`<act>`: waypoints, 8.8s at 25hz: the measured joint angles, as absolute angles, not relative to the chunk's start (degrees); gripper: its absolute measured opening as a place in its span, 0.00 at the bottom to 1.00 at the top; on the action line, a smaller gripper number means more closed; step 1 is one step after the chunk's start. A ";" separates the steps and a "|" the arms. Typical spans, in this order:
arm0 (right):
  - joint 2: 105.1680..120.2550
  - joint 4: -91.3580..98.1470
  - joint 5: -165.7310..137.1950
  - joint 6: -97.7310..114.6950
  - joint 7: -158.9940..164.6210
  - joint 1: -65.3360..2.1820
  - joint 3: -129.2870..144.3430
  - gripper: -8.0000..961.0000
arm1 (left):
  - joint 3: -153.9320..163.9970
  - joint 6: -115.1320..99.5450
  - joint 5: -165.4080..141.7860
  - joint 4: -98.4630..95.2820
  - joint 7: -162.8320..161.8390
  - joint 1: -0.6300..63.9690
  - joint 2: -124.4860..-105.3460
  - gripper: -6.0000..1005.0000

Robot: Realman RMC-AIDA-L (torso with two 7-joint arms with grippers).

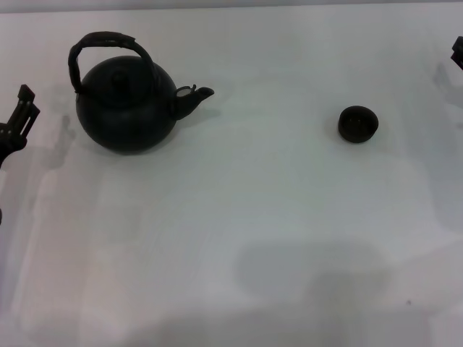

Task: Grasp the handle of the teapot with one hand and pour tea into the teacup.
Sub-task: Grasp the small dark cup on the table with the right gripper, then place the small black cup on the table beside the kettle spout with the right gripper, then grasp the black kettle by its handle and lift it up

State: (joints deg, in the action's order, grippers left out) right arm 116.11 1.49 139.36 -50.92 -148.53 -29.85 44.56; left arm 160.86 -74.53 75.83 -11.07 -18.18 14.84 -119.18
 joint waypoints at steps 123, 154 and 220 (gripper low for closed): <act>116.19 56.92 45.01 -65.41 -41.36 -53.22 121.31 0.80 | 160.58 -74.54 80.51 -10.67 -18.63 15.36 -119.18 0.89; 115.48 55.51 65.47 -66.05 -64.61 -35.06 81.30 0.90 | 160.57 -74.59 80.51 -10.67 -18.63 15.05 -119.05 0.89; 115.92 0.54 142.43 -58.61 -152.71 -28.12 45.17 0.89 | 161.28 -65.11 67.05 -6.59 -14.07 25.06 -119.16 0.67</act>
